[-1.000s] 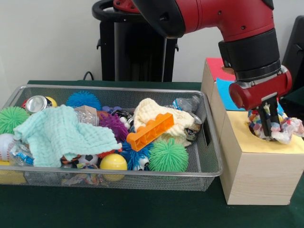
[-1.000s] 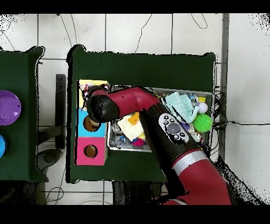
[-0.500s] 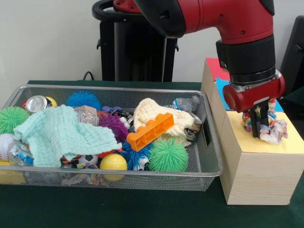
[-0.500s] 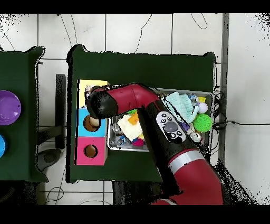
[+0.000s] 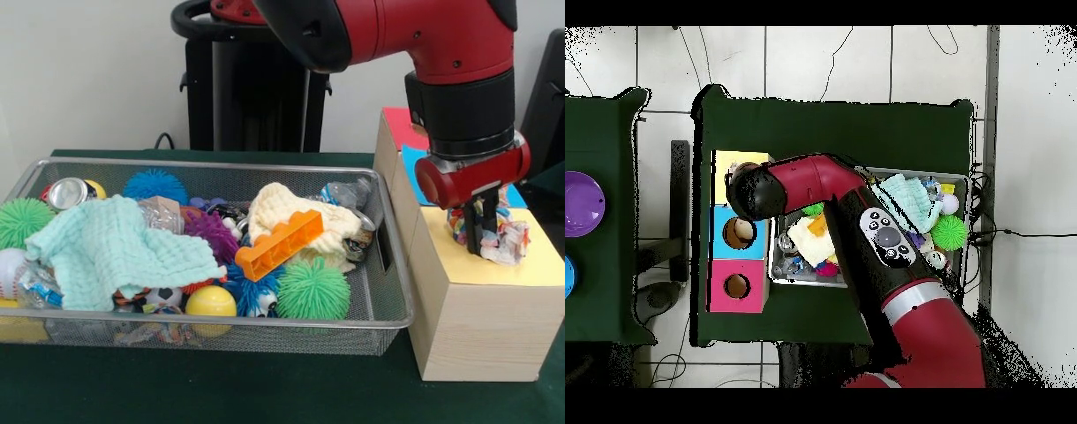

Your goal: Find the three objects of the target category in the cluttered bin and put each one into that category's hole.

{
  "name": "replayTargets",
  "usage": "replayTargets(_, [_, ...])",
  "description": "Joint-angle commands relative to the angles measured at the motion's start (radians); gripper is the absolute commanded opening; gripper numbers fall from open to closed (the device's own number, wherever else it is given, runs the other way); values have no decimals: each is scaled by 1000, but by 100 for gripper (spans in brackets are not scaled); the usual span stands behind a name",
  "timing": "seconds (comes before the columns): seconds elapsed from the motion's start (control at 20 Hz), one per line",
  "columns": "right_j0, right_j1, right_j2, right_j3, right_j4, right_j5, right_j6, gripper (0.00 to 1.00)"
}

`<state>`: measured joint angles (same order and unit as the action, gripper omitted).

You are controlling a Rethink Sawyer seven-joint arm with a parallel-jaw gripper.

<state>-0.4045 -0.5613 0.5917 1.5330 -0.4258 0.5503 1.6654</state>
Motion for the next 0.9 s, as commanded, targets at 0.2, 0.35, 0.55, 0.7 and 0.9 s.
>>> replayTargets(0.2, [-32,84,-22,3,10,92,-27,0])
replayTargets(0.35, [-49,87,-12,24,6,44,-27,0])
replayTargets(0.55, [-60,94,-12,51,-1,38,-35,0])
replayTargets(0.7, [-60,91,-13,80,-9,32,-34,0])
replayTargets(0.9, [-38,89,-33,103,-19,34,-12,0])
